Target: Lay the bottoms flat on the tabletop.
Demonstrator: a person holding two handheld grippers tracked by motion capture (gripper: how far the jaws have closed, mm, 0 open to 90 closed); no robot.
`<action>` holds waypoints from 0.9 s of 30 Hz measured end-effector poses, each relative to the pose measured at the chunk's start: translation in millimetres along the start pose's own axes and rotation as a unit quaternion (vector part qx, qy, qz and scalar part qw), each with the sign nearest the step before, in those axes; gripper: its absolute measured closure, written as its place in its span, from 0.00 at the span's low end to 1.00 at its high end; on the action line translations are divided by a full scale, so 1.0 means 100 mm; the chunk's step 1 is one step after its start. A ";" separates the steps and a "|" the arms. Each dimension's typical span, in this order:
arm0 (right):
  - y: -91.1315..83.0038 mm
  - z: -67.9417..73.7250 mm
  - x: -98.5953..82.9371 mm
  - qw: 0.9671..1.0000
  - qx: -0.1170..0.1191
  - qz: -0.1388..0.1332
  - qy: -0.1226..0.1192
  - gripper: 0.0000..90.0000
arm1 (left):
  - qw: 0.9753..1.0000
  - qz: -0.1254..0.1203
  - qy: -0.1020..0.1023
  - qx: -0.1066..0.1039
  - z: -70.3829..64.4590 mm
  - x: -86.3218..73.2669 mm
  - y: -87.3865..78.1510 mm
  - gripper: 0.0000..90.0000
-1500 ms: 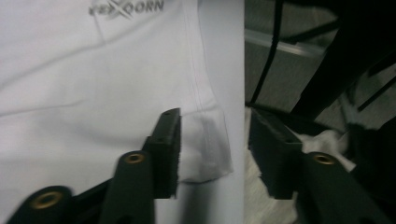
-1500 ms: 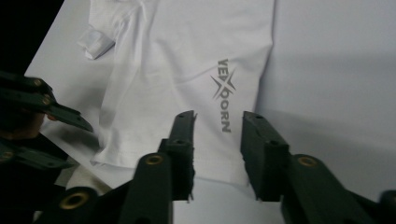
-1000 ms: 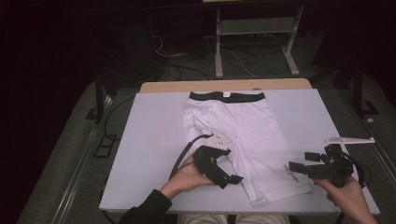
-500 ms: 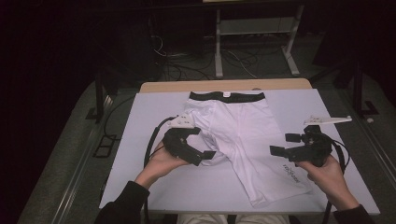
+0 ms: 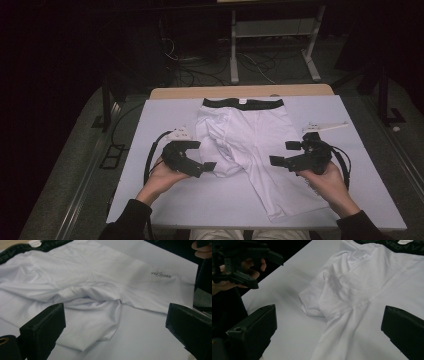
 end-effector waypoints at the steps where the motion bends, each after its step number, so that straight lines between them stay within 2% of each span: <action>1: 0.03 0.01 0.00 1.000 0.002 0.001 -0.002 0.00 | 1.000 0.000 -0.003 0.000 0.02 -0.02 0.00 0.04; 7: 0.23 0.09 0.00 1.000 0.015 0.013 -0.007 0.00 | 1.000 0.019 -0.010 0.005 0.14 -0.20 0.03 0.11; 12: 0.37 0.13 -0.03 0.999 0.023 0.022 -0.009 0.00 | 0.999 0.046 -0.006 0.006 0.24 -0.39 0.15 0.23; 16: 0.47 0.16 -0.06 0.999 0.028 0.029 -0.010 0.00 | 0.997 0.072 0.030 0.022 0.31 -0.51 0.29 0.40; 18: 0.51 0.17 -0.08 0.999 0.029 0.034 -0.010 0.00 | 0.995 0.082 0.047 0.015 0.30 -0.54 0.36 0.47; 22: 0.57 0.17 -0.10 0.999 0.031 0.039 -0.010 0.00 | 0.990 0.108 0.086 0.006 0.25 -0.59 0.52 0.57; 23: 0.58 0.17 -0.10 0.999 0.030 0.039 -0.009 0.01 | 0.988 0.117 0.096 0.007 0.24 -0.61 0.56 0.60; 25: 0.60 0.16 -0.11 0.999 0.031 0.042 -0.008 0.01 | 0.985 0.131 0.112 0.023 0.26 -0.64 0.62 0.66; 27: 0.62 0.16 -0.13 0.998 0.031 0.045 -0.008 0.01 | 0.984 0.132 0.114 0.033 0.29 -0.61 0.62 0.77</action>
Point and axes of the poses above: each handheld gripper's, and its own axes: y roughly forward along the jaws, x roughly out of its top, z roughly to its left, the point moved 10 cm from there along y, roughly forward along the jaws, and after that the axes turned 2 degrees about -y, right-handed, at the moved point
